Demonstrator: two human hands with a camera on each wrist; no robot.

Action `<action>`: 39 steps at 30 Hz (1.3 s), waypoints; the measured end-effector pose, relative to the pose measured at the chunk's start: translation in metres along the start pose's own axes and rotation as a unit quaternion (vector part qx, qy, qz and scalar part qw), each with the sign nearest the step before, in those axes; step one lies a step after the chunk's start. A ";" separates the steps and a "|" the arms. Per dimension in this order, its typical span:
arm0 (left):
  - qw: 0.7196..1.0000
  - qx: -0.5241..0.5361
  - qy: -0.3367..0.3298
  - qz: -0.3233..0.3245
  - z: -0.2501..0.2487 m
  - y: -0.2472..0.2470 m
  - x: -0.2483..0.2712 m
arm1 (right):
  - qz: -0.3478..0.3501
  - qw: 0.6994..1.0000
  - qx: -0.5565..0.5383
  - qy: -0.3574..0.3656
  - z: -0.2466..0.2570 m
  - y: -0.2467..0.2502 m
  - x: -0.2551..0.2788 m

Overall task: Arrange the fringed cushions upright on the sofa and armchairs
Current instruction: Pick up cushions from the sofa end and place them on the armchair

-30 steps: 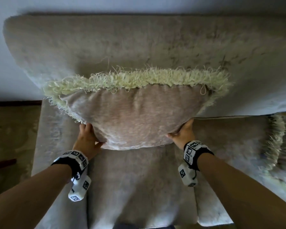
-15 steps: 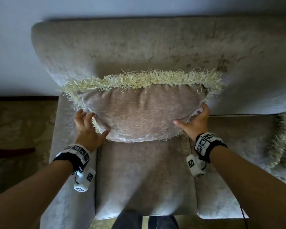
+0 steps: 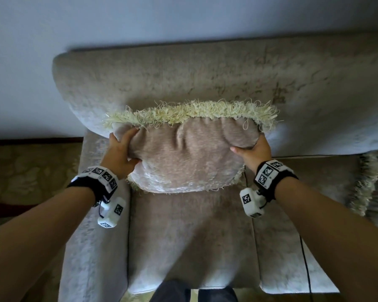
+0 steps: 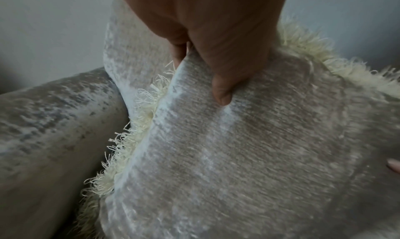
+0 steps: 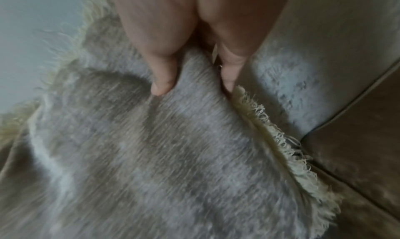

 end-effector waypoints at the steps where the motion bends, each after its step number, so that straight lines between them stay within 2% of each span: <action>1: 1.000 0.005 0.003 -0.002 -0.001 0.002 0.003 | -0.002 1.000 0.006 0.005 0.005 0.007 0.002; 7: 0.999 0.021 -0.010 -0.035 -0.028 0.012 0.017 | -0.001 1.000 -0.008 0.018 0.028 0.040 -0.003; 13: 0.999 0.021 0.028 -0.037 -0.040 -0.010 0.006 | 0.075 0.988 0.090 -0.100 0.009 0.045 -0.011; 18: 0.997 0.019 0.062 -0.044 -0.034 -0.014 -0.005 | 0.052 0.993 0.093 -0.060 -0.009 0.036 0.000; 21: 0.998 0.009 0.030 -0.063 -0.034 -0.004 -0.006 | 0.034 0.995 0.074 -0.050 -0.016 0.039 0.000; 31: 0.988 0.028 -0.055 -0.142 -0.027 0.033 -0.002 | 0.038 0.994 0.081 -0.055 -0.021 0.033 0.005; 35: 0.990 -0.030 -0.045 -0.127 -0.008 0.019 -0.004 | 0.022 0.993 0.099 -0.054 -0.021 0.020 0.011; 39: 0.986 -0.142 0.026 -0.085 0.000 0.002 0.000 | -0.001 0.993 0.106 -0.044 -0.012 0.014 0.014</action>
Point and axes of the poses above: each hand's wrist, its own x-axis away from the middle knuckle, its own y-axis out of the back of the hand, z = x × y, the point moved 7 cm from there along -x, towards the middle knuckle, and after that the axes turned 5 degrees about -x, right-handed, at the moved point
